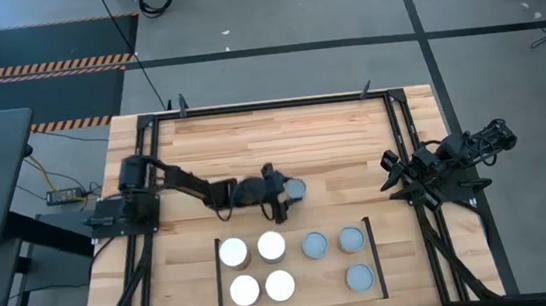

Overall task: Pick and place cans onto a shelf
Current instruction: Put the canned carrots on the shelf

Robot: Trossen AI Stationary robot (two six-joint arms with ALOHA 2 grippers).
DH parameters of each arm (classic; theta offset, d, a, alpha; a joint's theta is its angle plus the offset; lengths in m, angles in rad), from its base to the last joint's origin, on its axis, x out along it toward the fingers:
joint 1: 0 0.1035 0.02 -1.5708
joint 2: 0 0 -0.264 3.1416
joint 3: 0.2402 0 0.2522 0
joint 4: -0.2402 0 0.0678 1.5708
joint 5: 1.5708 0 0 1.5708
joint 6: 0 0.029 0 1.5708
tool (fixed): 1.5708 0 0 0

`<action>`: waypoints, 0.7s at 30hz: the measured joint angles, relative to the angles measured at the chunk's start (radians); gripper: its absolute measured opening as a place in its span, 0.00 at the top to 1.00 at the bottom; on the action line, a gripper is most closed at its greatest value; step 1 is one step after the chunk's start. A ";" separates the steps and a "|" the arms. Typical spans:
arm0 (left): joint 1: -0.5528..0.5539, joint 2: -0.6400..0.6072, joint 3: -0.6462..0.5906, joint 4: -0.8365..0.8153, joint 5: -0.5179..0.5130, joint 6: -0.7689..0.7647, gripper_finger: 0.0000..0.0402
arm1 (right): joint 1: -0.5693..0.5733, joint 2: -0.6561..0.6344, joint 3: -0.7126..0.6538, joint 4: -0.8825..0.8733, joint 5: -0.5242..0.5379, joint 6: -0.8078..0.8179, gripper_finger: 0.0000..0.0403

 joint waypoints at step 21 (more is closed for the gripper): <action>0.094 -0.430 0.183 -0.594 0.220 0.131 0.28 | -0.005 0.010 0.001 0.499 0.119 -0.130 0.66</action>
